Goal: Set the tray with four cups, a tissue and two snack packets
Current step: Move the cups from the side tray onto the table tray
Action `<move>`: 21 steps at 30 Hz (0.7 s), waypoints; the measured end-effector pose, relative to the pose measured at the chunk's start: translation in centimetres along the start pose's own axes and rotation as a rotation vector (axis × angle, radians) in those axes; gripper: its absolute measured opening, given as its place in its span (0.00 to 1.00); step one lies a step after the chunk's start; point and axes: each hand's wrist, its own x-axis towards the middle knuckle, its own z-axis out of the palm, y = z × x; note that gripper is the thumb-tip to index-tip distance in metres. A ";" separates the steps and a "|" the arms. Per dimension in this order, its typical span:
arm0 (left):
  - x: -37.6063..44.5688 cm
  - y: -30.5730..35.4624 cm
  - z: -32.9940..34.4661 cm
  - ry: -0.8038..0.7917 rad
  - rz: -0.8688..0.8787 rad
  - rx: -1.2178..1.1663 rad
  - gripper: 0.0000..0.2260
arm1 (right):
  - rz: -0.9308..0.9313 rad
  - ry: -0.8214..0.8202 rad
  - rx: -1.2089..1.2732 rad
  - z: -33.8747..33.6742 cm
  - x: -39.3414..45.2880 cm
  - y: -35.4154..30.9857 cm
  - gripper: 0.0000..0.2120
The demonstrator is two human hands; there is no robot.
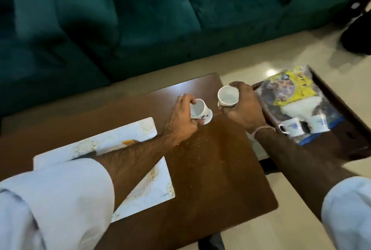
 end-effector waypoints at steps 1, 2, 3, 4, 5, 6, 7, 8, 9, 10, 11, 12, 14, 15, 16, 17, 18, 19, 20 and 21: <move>-0.6 -1.3 -1.4 0.019 -0.015 0.009 0.31 | -0.007 -0.022 0.016 1.3 -0.3 -1.4 0.32; -1.3 -2.6 -2.9 0.038 -0.033 0.022 0.33 | -0.016 -0.044 0.027 2.7 -0.6 -2.9 0.32; -1.9 -3.8 -4.0 0.053 -0.058 0.041 0.36 | -0.025 -0.063 0.037 3.7 -0.9 -4.1 0.32; -2.8 -5.3 -5.2 0.074 -0.092 0.065 0.36 | -0.041 -0.090 0.052 4.9 -1.3 -5.5 0.32; -3.8 -6.7 -6.4 0.098 -0.123 0.090 0.36 | -0.062 -0.126 0.068 6.1 -1.7 -6.9 0.32; -4.9 -8.2 -7.4 0.122 -0.153 0.111 0.34 | -0.086 -0.169 0.082 7.3 -2.2 -8.3 0.33; -6.0 -9.6 -8.4 0.145 -0.183 0.125 0.32 | -0.110 -0.209 0.094 8.4 -2.7 -9.7 0.33; -6.9 -10.7 -9.1 0.164 -0.214 0.132 0.30 | -0.126 -0.247 0.104 9.4 -3.1 -10.7 0.34; -8.0 -12.1 -9.8 0.183 -0.259 0.132 0.29 | -0.144 -0.290 0.113 10.5 -3.5 -12.0 0.35; -9.1 -13.3 -10.4 0.198 -0.302 0.130 0.29 | -0.162 -0.335 0.118 11.7 -3.8 -13.2 0.36; -10.2 -14.4 -10.9 0.208 -0.338 0.128 0.29 | -0.186 -0.378 0.113 12.8 -4.0 -14.4 0.37; -11.4 -15.5 -11.3 0.219 -0.360 0.120 0.28 | -0.214 -0.420 0.099 14.0 -4.1 -15.5 0.37; -13.5 -17.5 -12.0 0.220 -0.385 0.064 0.29 | -0.265 -0.509 0.076 16.3 -4.3 -17.5 0.37; -14.7 -18.4 -12.3 0.210 -0.394 0.032 0.30 | -0.289 -0.553 0.076 17.5 -4.4 -18.5 0.39; -15.8 -19.3 -12.4 0.198 -0.395 0.012 0.30 | -0.306 -0.595 0.080 18.7 -4.6 -19.4 0.40; -16.9 -20.2 -12.6 0.193 -0.388 0.009 0.31 | -0.323 -0.634 0.074 19.9 -4.8 -20.3 0.41; -17.8 -20.9 -12.6 0.193 -0.377 0.016 0.31 | -0.343 -0.666 0.059 21.0 -5.0 -21.0 0.42; -18.7 -21.7 -12.5 0.194 -0.370 0.025 0.31 | -0.375 -0.695 0.034 22.1 -5.3 -21.7 0.42; -19.6 -22.4 -12.5 0.197 -0.366 0.031 0.30 | -0.414 -0.721 0.003 23.2 -5.5 -22.4 0.42; -20.4 -23.1 -12.4 0.197 -0.369 0.032 0.30 | -0.460 -0.742 -0.029 24.1 -5.8 -23.1 0.40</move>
